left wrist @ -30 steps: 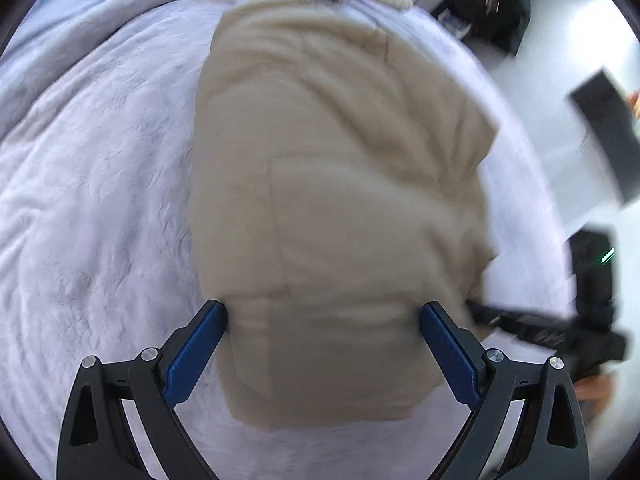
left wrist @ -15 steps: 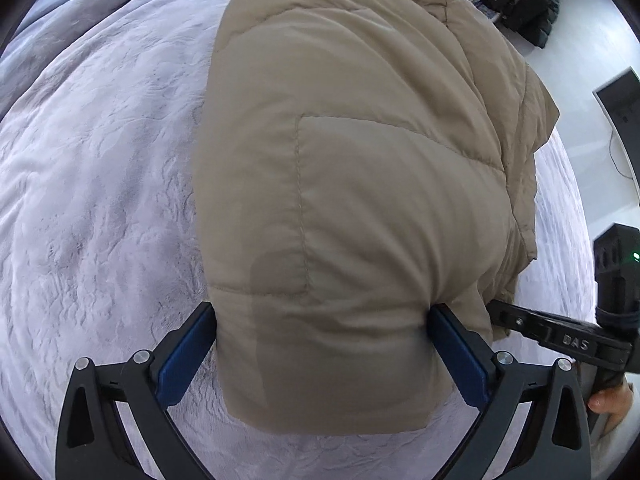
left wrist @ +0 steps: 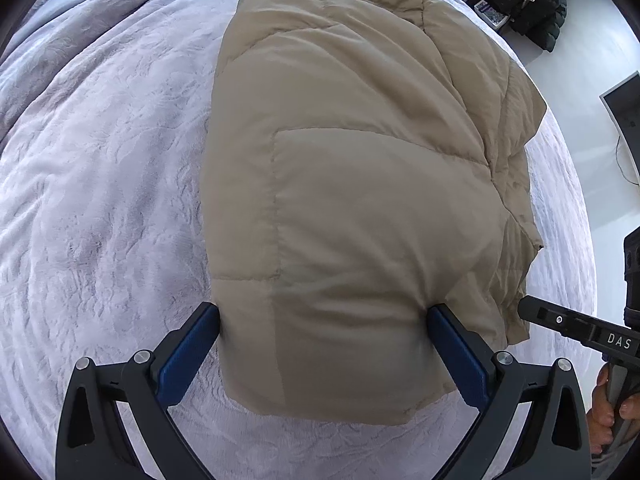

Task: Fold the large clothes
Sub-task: 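Lower the folded bundle onto the bed and press it flat with both grippers, then open both grippers and lift them away from the folded coat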

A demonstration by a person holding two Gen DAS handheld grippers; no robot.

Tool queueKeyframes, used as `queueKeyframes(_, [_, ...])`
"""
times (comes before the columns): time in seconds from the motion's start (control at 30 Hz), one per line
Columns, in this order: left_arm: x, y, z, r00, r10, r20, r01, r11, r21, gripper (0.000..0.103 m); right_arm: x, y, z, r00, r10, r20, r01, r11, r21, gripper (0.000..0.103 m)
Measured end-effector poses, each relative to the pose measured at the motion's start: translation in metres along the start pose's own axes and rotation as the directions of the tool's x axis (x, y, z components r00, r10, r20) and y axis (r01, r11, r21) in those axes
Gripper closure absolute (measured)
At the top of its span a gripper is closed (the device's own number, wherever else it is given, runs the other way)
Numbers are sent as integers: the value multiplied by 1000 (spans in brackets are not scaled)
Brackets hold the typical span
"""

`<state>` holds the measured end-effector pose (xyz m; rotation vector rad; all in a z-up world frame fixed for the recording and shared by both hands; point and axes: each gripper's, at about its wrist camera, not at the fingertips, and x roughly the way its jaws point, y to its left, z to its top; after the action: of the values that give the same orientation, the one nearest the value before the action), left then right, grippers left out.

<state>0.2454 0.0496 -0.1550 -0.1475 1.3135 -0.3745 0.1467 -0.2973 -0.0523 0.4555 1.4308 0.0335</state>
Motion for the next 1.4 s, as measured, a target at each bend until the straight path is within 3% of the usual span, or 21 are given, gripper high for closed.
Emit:
queueKeyframes(0.53, [-28,-12,-9,999,46,-3,-46,999,26,0,-9,10,-13,1000,-11,-8,11,1000,6,91])
queueKeyframes(0.9, [-75,-22,-25,995,92,34,-93,995,23,0,-35,26,-27,1000,4,6,-4,1000,5,91])
queueKeyframes(0.93, [-79,-23,-27,995,89,39,-90,996,17,0,-38,29,-29,1000,4,9,-4,1000,5,88])
queueKeyframes(1.03, [-93,-25,-32,995,79,55,-79,997,-2,0,-47,35,-35,1000,1,24,-1,1000,4,62])
queueKeyframes(1.2, [-111,-31,-40,991,113,71,-113,994,0,0,-60,44,-42,999,-8,40,8,1000,-2,60])
queueKeyframes(1.33, [-130,-36,-46,983,152,99,-152,988,-11,0,-68,50,-47,998,-46,43,46,999,-6,42])
queueKeyframes(1.4, [-139,-38,-48,977,173,125,-173,985,-14,0,-73,55,-49,997,-63,51,64,998,-13,38])
